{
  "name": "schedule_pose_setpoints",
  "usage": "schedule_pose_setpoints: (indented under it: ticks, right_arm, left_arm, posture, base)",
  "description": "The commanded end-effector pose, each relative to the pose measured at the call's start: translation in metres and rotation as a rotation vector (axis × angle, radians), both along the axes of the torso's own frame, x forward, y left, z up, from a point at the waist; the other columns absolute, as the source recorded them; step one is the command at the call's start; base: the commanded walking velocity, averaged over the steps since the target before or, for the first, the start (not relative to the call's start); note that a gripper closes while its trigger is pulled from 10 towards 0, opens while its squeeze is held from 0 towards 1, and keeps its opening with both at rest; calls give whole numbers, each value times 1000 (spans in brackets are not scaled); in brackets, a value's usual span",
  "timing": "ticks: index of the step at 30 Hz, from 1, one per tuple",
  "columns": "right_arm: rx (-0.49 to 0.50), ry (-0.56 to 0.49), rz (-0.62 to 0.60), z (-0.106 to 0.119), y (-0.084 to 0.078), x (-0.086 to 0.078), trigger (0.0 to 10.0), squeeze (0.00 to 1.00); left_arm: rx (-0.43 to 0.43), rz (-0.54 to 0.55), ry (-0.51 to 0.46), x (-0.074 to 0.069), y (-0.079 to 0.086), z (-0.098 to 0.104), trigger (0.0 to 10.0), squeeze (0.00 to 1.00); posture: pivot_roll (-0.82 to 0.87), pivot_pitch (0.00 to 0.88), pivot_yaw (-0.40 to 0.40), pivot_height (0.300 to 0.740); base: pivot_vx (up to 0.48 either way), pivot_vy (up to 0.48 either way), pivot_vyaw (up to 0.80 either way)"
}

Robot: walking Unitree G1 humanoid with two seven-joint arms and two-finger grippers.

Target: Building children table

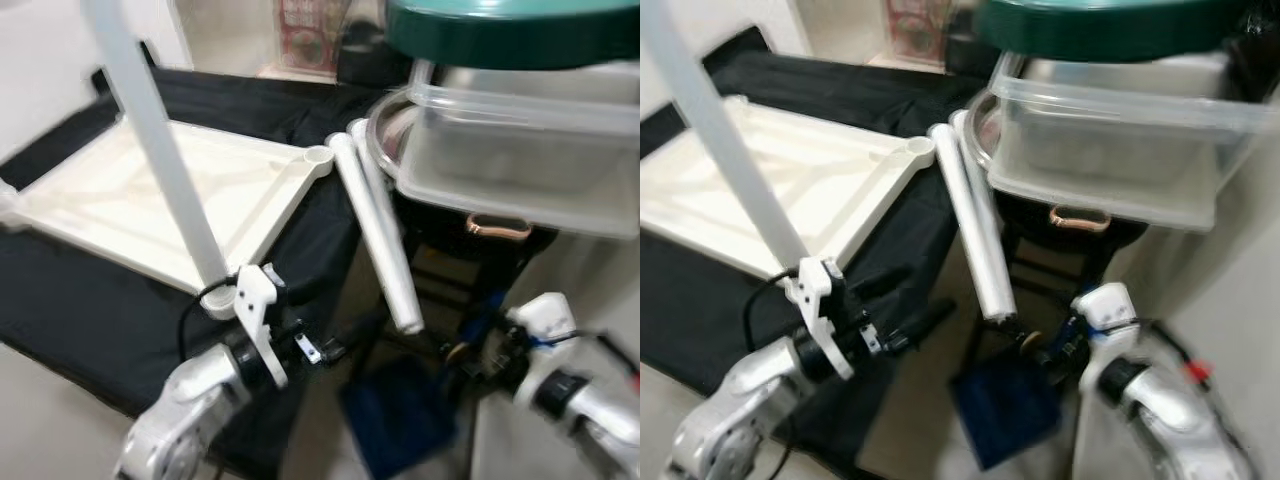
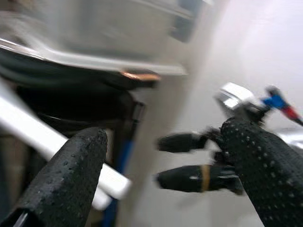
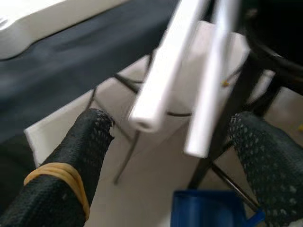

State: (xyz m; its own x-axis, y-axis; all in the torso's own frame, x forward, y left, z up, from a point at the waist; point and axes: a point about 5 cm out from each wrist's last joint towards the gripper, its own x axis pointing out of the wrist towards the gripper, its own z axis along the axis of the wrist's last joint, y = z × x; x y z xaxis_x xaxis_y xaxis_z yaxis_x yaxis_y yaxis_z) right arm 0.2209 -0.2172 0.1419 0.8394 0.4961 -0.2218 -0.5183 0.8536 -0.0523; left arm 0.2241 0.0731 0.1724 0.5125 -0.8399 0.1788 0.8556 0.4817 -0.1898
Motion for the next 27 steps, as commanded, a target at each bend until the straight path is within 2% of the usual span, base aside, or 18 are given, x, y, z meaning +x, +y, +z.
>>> schedule_pose_setpoints:
  ticks: [1,8,11,18,22,24,26,27]
  right_arm:
    - [-145,10,61,5,-8,-5,10000,0]
    - [-223,9,123,3,-6,-6,10000,0]
    - [-329,5,190,1,-2,-7,10000,0]
    - [-351,0,202,0,-2,-6,10000,0]
    - [-249,0,175,1,4,-2,10000,0]
    - [-249,0,175,1,4,-2,10000,0]
    - [-73,24,126,-1,15,2,10000,0]
    - [-26,28,110,-2,19,3,10000,0]
  left_arm:
    - [24,22,0,0,9,-1,10000,0]
    - [26,34,1,0,9,-1,10000,0]
    - [29,71,2,3,11,-2,10000,0]
    - [29,112,21,7,12,-4,10000,0]
    - [39,135,36,11,13,-5,10000,0]
    - [39,135,36,11,13,-5,10000,0]
    - [54,149,15,14,11,-5,10000,0]
    - [59,155,7,15,11,-5,10000,0]
  posture:
    - [-120,164,43,740]
    - [-121,169,42,740]
    - [-122,174,41,740]
    - [-120,178,30,740]
    - [-126,168,31,740]
    - [-126,168,31,740]
    - [-128,173,42,740]
    - [-128,173,42,740]
  base:
    - [0,0,0]
    - [0,0,0]
    - [0,0,0]
    - [0,0,0]
    - [0,0,0]
    - [0,0,0]
    - [0,0,0]
    - [0,0,0]
